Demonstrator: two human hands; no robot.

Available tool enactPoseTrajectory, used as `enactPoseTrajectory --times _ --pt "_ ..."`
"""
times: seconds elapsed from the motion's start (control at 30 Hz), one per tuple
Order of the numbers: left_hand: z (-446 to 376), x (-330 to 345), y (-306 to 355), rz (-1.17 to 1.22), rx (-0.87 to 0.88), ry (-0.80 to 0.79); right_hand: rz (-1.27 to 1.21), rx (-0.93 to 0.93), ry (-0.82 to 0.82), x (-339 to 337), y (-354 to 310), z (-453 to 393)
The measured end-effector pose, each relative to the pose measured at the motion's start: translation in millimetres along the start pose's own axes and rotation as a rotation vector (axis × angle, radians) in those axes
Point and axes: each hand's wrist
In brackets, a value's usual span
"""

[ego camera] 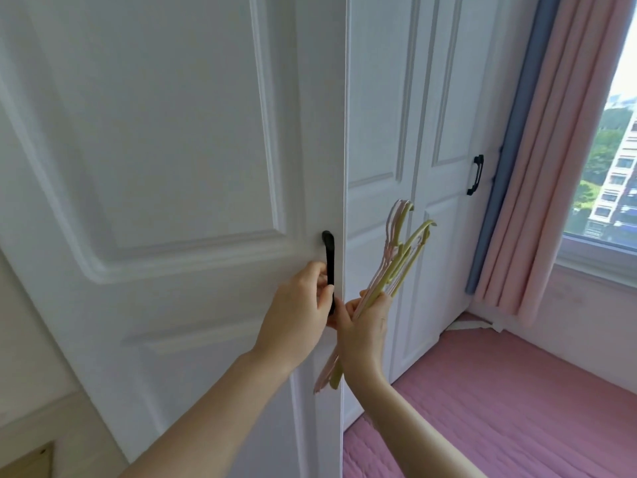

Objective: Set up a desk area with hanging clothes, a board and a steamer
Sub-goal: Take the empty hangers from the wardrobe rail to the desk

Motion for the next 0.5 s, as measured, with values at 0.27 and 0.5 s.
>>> enactPoseTrajectory --times 0.27,0.5 --pt "-17.5 -22.4 -48.2 -0.232 0.392 0.071 -0.09 0.058 -0.038 21.5 9.5 -19.4" --pt "-21.8 -17.4 -100.8 -0.793 0.691 0.146 -0.101 0.087 -0.04 36.9 14.7 -33.1"
Point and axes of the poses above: each hand's wrist, its own z-axis away from the middle knuckle, its own x-axis out of the palm, y = z × x, and after that the axes turned 4 degrees about -z, right-handed
